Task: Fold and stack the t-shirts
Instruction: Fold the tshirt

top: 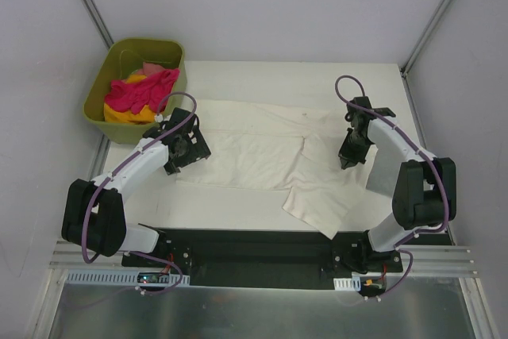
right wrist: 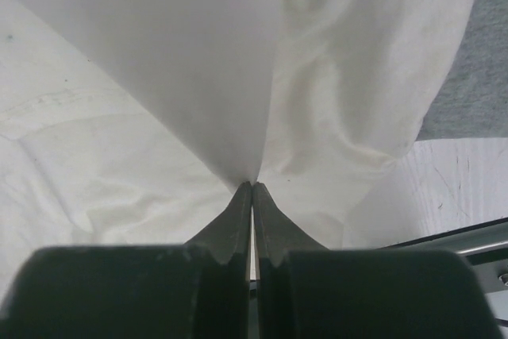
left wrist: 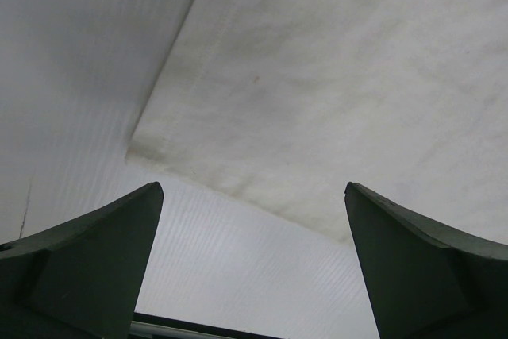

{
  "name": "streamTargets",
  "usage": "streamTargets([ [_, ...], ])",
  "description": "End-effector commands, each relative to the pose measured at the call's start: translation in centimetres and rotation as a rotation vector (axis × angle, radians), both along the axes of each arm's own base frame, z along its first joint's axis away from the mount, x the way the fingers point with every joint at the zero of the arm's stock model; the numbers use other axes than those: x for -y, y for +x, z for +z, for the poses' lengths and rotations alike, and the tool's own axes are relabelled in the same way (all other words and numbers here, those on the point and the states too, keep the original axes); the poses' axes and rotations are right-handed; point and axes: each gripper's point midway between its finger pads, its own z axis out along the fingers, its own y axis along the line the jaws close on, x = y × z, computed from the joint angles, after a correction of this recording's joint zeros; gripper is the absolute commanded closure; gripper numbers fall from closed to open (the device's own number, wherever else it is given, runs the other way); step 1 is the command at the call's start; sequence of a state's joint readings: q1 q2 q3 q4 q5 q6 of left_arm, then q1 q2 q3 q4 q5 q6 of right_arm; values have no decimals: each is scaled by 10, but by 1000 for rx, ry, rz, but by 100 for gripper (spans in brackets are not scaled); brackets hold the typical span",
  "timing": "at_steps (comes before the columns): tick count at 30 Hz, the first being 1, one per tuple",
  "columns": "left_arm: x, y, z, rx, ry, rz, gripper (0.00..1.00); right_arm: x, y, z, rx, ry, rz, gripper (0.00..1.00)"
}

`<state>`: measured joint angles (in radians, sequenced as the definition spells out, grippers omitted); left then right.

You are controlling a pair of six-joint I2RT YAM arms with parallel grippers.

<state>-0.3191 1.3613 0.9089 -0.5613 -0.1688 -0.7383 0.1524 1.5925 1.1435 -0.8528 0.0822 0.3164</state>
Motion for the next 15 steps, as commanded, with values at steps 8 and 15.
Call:
streamTargets([
  [8, -3, 10, 10, 25, 23, -11, 1, 2, -5, 38, 38, -64, -21, 99],
  [15, -3, 8, 8, 19, 24, -9, 1, -13, -14, 34, 19, -16, -14, 99],
])
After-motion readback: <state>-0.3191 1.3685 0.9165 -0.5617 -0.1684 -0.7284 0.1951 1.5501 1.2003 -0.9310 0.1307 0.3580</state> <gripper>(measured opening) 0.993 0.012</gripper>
